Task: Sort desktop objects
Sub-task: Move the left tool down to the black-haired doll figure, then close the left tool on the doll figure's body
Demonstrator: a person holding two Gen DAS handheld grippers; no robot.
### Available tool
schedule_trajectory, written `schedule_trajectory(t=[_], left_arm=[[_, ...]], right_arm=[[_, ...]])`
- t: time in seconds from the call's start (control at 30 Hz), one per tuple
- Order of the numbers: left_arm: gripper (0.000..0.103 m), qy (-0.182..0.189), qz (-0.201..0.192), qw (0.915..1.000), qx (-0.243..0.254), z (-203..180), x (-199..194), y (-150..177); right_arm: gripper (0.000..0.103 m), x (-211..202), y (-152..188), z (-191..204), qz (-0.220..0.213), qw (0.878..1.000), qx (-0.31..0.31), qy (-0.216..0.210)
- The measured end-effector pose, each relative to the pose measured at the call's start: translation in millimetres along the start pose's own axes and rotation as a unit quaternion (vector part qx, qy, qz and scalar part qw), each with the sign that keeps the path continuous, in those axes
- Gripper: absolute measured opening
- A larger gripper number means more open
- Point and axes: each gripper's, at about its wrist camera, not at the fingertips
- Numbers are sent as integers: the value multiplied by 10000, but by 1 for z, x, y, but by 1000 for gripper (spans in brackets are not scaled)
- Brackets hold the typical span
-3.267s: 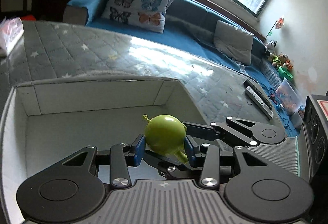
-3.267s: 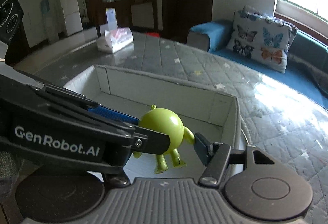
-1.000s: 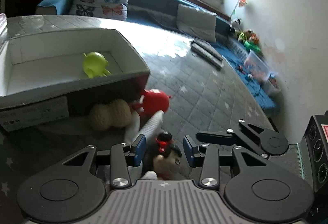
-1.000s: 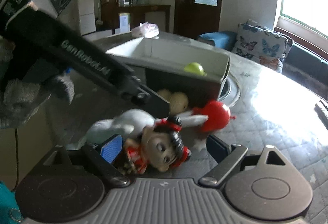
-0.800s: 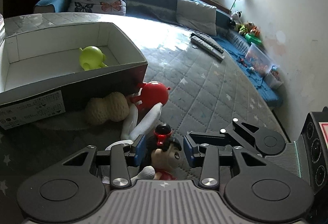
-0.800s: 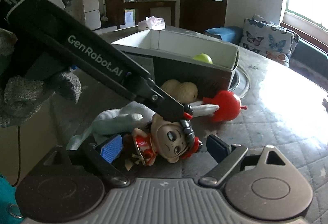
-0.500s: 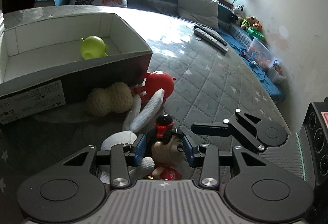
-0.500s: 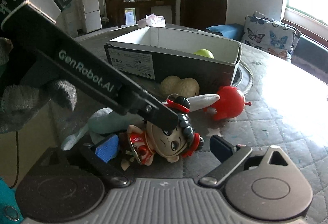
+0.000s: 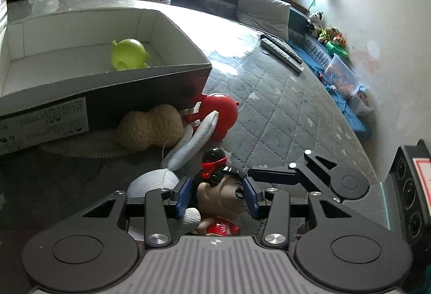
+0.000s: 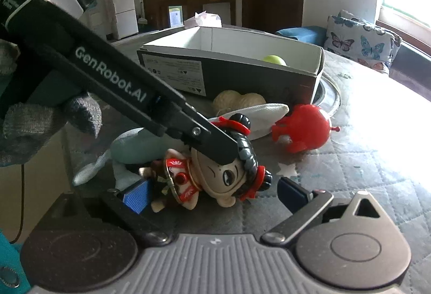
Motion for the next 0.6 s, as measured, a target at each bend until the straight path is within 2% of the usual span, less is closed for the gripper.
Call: schedule_trajectory(t=[0.33,0.6], left_arm=[[45,61,-6,9992,-407,9,0,-2],[46,69,-92,9995,-310,6,0,1]], right_arm=[[100,7,-2,-3,-1,9999,85,-87],[100,7,-3,-1,-18,10000,40,-75]])
Point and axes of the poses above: each gripper's, at about its wrist camera, not at the fingertips, and x roughly the way its jaws point, z to its left, y to its underside, and after that the axes turned 11 degrees about -z, right-handed
